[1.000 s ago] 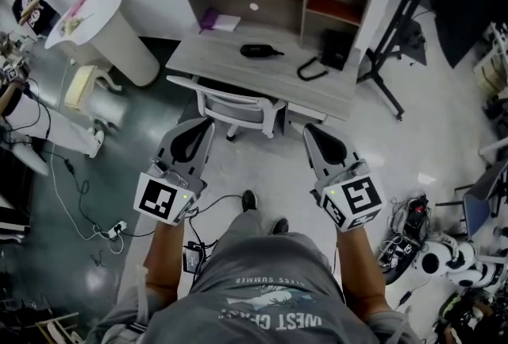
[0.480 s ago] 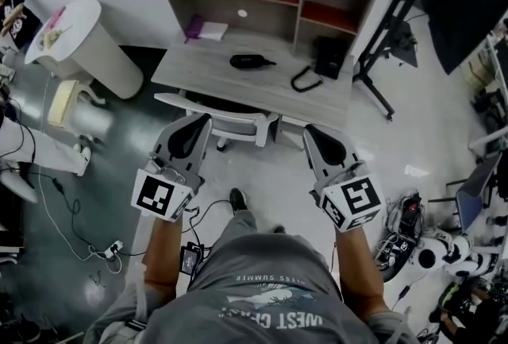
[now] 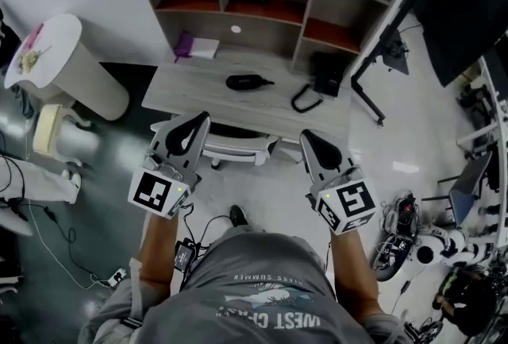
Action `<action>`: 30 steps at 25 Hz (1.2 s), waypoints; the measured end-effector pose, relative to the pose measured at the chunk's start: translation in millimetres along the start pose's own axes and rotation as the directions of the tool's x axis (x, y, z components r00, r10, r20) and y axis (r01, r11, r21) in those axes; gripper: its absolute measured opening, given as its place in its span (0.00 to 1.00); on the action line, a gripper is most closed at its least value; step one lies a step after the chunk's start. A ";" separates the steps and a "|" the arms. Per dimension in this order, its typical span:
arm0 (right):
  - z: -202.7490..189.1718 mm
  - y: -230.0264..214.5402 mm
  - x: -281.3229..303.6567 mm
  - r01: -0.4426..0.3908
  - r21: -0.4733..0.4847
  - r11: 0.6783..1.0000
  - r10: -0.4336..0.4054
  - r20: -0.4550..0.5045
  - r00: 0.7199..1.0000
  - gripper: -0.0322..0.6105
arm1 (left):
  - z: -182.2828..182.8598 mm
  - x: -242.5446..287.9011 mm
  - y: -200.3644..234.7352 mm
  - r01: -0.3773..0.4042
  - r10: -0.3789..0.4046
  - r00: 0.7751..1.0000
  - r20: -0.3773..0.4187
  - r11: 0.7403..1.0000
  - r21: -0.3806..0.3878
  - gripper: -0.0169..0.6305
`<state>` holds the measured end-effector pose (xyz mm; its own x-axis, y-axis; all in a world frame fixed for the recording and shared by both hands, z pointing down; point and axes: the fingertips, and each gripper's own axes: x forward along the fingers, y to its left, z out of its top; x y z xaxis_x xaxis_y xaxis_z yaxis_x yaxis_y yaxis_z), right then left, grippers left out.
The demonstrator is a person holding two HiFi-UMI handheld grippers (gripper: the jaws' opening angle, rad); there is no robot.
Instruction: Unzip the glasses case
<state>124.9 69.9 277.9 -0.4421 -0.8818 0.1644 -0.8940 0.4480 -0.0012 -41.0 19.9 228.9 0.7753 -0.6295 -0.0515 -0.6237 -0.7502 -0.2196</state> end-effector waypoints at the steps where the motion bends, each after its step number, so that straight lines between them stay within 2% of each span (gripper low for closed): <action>1: 1.2 0.0 8.3 0.007 0.000 1.000 -0.007 -0.002 1.000 0.07 | -1.8 2.7 8.9 0.007 -0.007 1.000 0.003 1.000 -0.001 0.02; 8: 8.0 4.3 59.7 0.050 -0.005 0.999 -0.050 -0.017 0.999 0.07 | -17.6 10.6 60.4 0.045 -0.045 0.999 0.017 0.999 -0.018 0.02; 16: 6.7 8.2 107.0 0.031 -0.021 0.999 -0.032 -0.053 0.998 0.07 | -36.3 12.2 98.8 0.035 -0.035 0.999 0.010 0.998 -0.044 0.02; 30: -15.2 -24.8 192.5 -0.104 -0.019 0.994 0.102 -0.104 0.989 0.07 | -65.4 26.9 143.1 -0.080 0.077 0.995 -0.070 0.996 -0.045 0.02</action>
<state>63.1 -108.7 324.5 -0.5209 -0.8115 0.2646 -0.8414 0.5404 0.0008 -115.9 -117.6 259.8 0.7161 -0.6980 0.0005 -0.6877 -0.7057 -0.1703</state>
